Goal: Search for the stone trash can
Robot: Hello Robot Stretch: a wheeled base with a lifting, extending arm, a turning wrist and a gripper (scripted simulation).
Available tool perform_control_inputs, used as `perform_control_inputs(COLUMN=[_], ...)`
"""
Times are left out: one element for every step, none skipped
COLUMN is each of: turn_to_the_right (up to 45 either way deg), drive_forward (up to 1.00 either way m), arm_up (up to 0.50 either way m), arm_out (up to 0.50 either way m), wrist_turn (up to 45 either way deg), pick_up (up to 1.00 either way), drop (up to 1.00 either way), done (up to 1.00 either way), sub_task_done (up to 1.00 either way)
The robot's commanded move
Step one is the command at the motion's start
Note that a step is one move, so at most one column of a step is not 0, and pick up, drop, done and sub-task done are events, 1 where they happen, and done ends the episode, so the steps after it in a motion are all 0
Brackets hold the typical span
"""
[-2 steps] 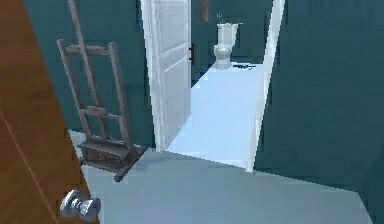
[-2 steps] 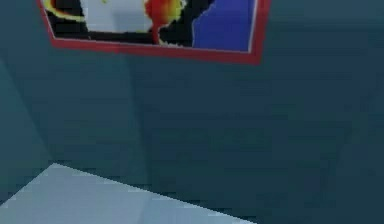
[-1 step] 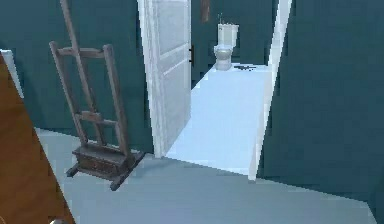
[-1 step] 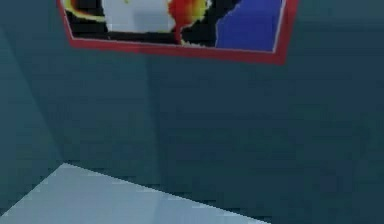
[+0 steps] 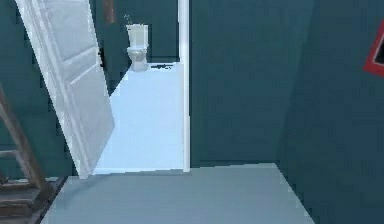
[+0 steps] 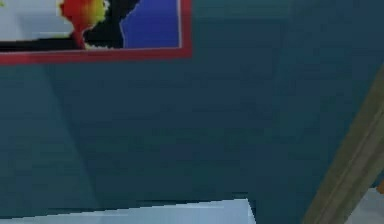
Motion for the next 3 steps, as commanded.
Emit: perform_control_inputs(turn_to_the_right=[3.0, 0.0, -45.0], drive_forward=[0.00, 0.55, 0.00], arm_up=[0.00, 0.00, 0.00], arm_out=[0.00, 0.00, 0.00], wrist_turn=[0.0, 0.0, 0.0], pick_up=[0.00, 0.00, 0.00], drop=[0.00, 0.00, 0.00], done=[0.00, 0.00, 0.00], sub_task_done=[0.00, 0.00, 0.00])
